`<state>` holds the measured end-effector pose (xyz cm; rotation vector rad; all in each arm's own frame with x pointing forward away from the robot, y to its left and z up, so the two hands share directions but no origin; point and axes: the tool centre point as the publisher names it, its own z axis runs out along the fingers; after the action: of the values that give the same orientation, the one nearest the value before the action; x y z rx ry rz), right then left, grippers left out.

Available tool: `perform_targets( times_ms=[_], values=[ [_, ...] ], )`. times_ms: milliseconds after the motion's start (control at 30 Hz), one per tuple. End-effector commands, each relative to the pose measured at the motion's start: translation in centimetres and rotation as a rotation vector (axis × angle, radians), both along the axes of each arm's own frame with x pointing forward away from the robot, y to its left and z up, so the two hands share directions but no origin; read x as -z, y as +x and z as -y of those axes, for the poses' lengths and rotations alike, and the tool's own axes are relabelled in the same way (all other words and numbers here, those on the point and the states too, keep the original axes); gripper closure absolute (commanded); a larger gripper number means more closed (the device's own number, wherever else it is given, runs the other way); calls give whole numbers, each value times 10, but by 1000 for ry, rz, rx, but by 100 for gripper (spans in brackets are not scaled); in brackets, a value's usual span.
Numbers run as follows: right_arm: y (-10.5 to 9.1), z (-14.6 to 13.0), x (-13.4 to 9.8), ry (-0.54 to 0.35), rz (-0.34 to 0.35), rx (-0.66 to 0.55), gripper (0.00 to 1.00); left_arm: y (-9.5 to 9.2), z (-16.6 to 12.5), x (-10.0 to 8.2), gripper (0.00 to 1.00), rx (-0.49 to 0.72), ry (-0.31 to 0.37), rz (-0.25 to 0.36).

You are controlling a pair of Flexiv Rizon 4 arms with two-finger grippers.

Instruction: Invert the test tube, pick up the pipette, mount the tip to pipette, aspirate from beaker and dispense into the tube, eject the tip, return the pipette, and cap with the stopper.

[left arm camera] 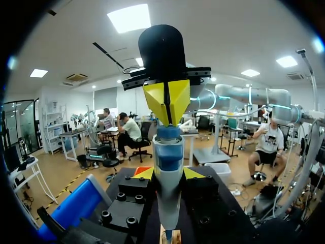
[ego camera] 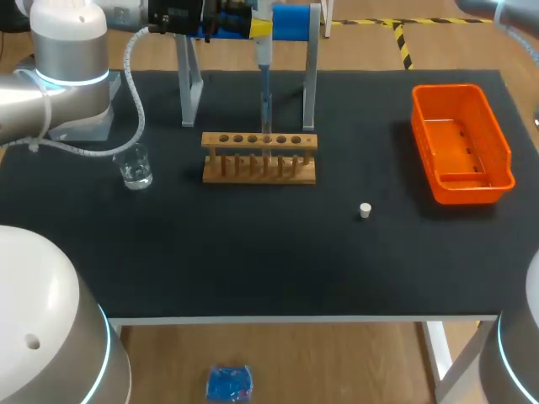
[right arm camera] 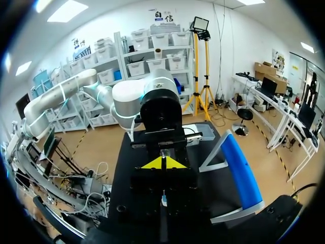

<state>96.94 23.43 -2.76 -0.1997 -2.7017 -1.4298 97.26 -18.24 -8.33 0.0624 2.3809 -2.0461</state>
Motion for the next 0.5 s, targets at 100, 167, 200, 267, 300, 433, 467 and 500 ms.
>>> perform_targets(
  times_ms=[100, 167, 200, 267, 300, 433, 467, 500],
  values=[
    [2, 1, 8, -8, -9, -4, 100, -1, 1, -5, 100, -4, -2, 2],
    [2, 1, 9, -9, -11, -4, 100, -1, 1, -5, 100, -4, -2, 2],
    [2, 1, 9, -9, -12, -5, 100, -1, 1, -5, 100, -4, -2, 2],
    [2, 1, 9, -9, -12, -5, 100, -1, 1, -5, 100, -4, -2, 2],
    [2, 1, 9, -8, -11, -5, 100, -1, 1, -5, 100, -4, -2, 2],
    [3, 2, 7, -6, -8, -7, 100, -1, 1, -5, 100, -4, -2, 2],
    [3, 2, 7, -6, -7, -7, 100, -1, 1, -5, 100, -4, -2, 2],
    [2, 2, 6, -5, -5, -7, 100, -1, 1, -5, 100, -4, -2, 2]
  ],
)
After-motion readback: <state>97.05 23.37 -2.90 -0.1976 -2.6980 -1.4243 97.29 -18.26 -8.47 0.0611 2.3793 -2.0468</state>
